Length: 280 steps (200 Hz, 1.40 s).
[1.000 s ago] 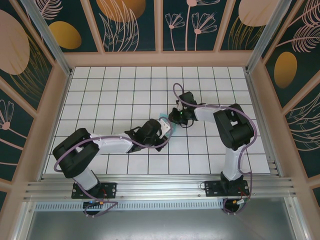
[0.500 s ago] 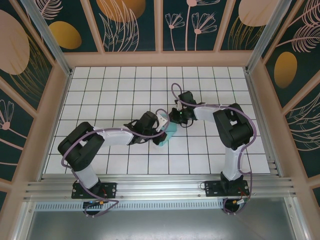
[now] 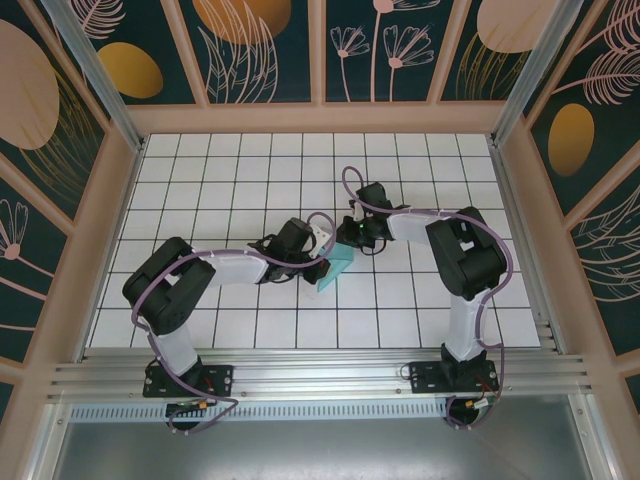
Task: Fold a paper plane with a square sheet of paper (pick it up from the middle)
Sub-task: Third fold the triangle at the center of the table.
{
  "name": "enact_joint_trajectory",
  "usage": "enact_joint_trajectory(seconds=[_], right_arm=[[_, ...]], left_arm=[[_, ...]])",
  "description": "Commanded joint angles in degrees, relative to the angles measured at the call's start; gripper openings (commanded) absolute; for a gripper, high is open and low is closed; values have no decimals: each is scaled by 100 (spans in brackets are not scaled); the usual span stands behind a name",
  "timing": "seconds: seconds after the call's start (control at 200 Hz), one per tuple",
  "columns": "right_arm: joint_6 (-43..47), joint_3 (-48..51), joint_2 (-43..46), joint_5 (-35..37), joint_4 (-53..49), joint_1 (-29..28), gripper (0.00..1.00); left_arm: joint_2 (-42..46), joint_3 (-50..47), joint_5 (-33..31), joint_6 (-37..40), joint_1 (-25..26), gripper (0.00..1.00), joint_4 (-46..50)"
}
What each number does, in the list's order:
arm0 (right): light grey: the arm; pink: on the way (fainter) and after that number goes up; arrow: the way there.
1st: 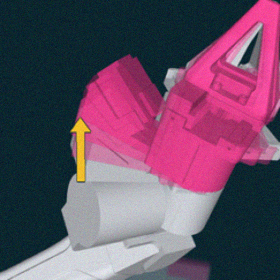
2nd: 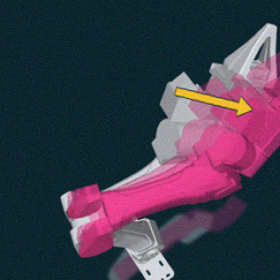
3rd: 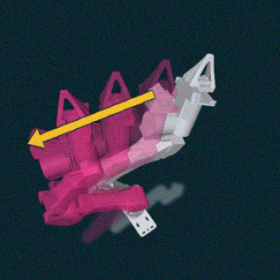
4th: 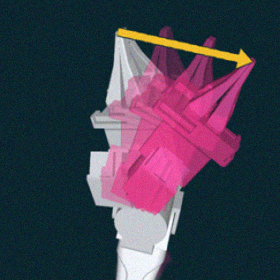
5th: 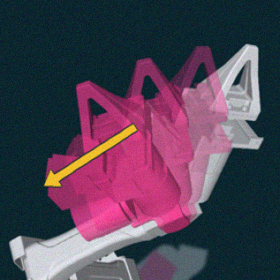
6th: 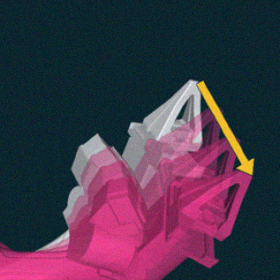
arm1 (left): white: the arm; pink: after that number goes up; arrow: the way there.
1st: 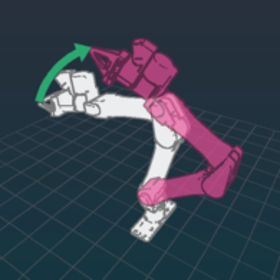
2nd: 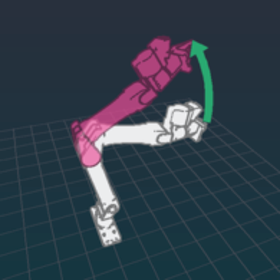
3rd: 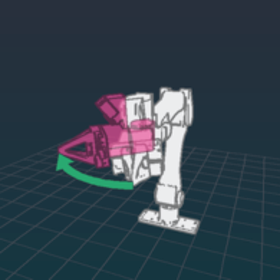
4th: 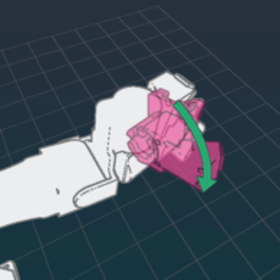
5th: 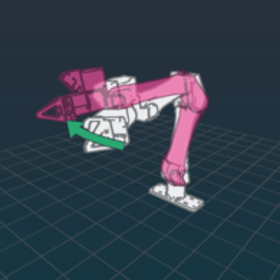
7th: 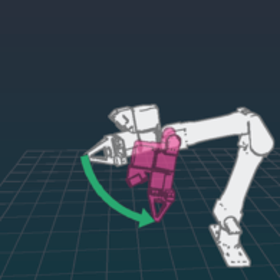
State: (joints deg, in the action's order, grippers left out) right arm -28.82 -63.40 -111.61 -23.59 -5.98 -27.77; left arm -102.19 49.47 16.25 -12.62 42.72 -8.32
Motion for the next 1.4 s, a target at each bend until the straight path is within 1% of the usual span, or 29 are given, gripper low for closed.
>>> enact_joint_trajectory(seconds=[0.0,0.16,0.47,0.57,0.746,0.861,1.396], right_arm=[[26,44,-260,215,-344,-98,12],[-1,64,-252,247,-351,-106,12],[-10,72,-255,302,-360,-106,12],[-19,80,-264,294,-360,-106,12],[-19,82,-255,311,-370,-115,12],[-19,80,-256,317,-369,-112,12],[-52,93,-272,358,-379,-123,12]], left_arm=[[-124,176,-69,-57,-48,2,136],[-77,138,-165,-55,-48,2,181],[-3,81,-139,-170,-48,3,208],[24,54,-326,-162,-44,3,213],[-24,124,-393,-118,-47,4,278],[-37,115,-291,-152,-52,5,260],[-90,9,-327,-223,-47,7,206]])
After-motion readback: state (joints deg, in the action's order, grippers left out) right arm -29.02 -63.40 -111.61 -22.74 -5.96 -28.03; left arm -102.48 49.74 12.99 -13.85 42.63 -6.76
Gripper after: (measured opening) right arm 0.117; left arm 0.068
